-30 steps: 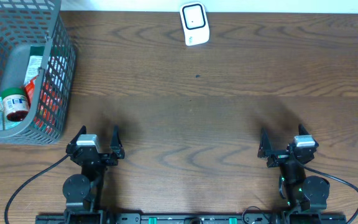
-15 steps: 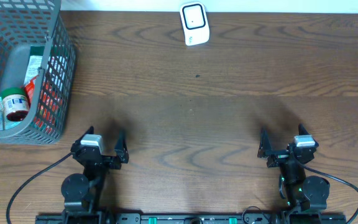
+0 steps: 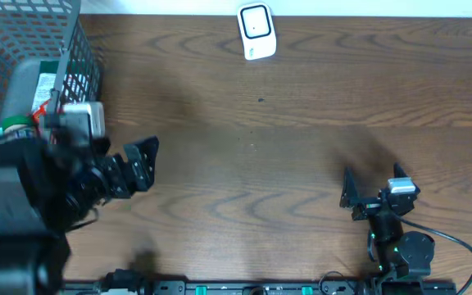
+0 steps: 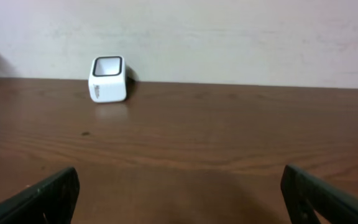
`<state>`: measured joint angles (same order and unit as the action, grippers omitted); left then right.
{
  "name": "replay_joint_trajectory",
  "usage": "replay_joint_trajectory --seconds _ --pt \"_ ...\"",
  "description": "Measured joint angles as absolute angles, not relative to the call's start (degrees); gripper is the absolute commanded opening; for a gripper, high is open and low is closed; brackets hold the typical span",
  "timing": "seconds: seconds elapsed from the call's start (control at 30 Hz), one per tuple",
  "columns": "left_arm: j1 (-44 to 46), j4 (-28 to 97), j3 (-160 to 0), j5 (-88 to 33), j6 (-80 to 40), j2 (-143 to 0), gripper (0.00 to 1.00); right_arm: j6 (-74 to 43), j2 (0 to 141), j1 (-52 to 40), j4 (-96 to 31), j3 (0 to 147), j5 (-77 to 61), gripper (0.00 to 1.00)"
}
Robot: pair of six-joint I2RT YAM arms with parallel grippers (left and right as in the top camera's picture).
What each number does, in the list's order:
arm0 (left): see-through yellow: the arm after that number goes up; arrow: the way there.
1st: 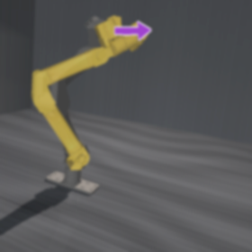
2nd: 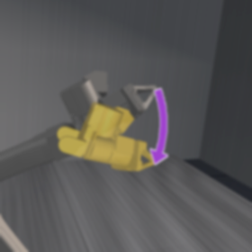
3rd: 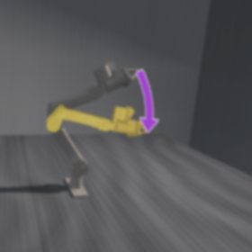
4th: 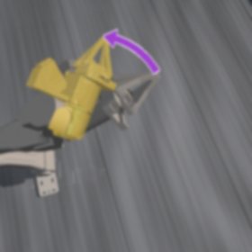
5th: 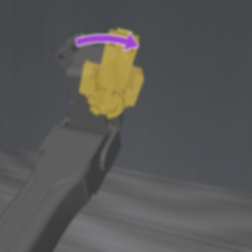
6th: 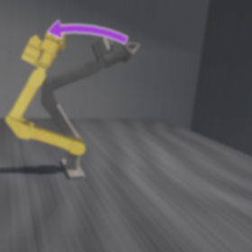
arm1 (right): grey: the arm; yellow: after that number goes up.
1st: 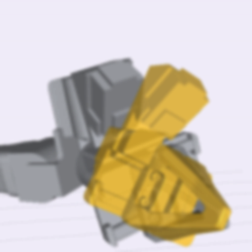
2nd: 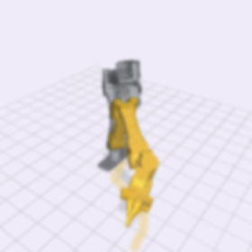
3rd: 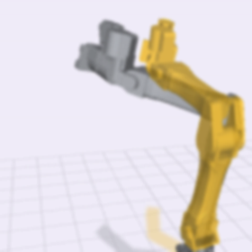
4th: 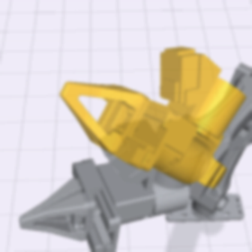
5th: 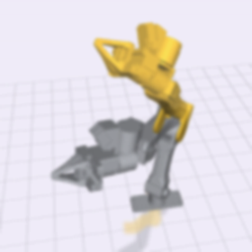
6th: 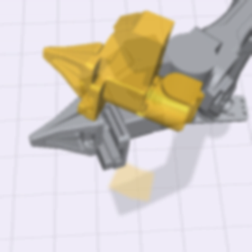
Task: Scan the item barcode
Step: 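Reach the left gripper into the basket and grasp the green-capped jar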
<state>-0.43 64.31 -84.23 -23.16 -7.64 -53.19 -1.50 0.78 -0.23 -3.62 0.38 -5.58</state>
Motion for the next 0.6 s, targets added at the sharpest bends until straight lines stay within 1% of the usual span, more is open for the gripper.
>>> replay_joint_trajectory --seconds 0.03,0.1,0.13,0.17,0.2,0.27,0.3,0.33,0.37,0.43,0.6 --pt "-0.4 69.3 -92.6 -23.7 -7.7 -58.5 0.89 -1.5 0.8 -0.2 -3.6 0.4 -5.6 0.99" --pt "-0.4 73.3 -104.5 -24.0 -7.7 -66.1 0.89 -1.5 0.8 -0.2 -3.7 0.4 -5.6 0.99" --pt "-0.4 72.8 -109.4 -24.1 -7.7 -69.6 0.86 -1.5 0.8 -0.2 -3.7 0.4 -5.6 0.99" --pt "-0.4 71.7 -110.9 -24.1 -7.7 -71.9 0.71 -1.5 0.8 -0.2 -3.7 0.4 -5.6 0.99" --pt "-0.4 70.9 -111.0 -24.1 -7.7 -73.0 0.68 -1.5 0.8 -0.2 -3.6 0.4 -5.6 0.99" --pt "-0.6 68.1 -111.8 -24.0 -9.1 -75.4 0.68 -1.5 0.8 -0.2 -3.7 0.4 -5.6 0.99" --pt "-1.6 69.0 -115.0 -23.0 -9.9 -78.0 0.68 -1.5 0.8 -0.2 -3.7 0.4 -5.6 0.99" --pt "-3.5 70.6 -119.7 -21.4 -10.6 -81.0 0.69 -1.5 0.8 -0.2 -3.6 0.4 -5.6 0.99" --pt "-5.4 73.3 -123.9 -20.4 -11.0 -83.5 0.73 -1.5 0.8 -0.2 -3.6 0.4 -5.5 0.99" --pt "-12.0 75.0 -133.4 -19.1 -11.8 -90.2 0.77 -1.5 0.8 -0.2 -3.7 0.4 -5.6 0.99" --pt "-22.8 73.4 -134.7 -17.6 -12.1 -98.3 0.8 -1.5 0.8 -0.2 -3.7 0.4 -5.6 0.99"
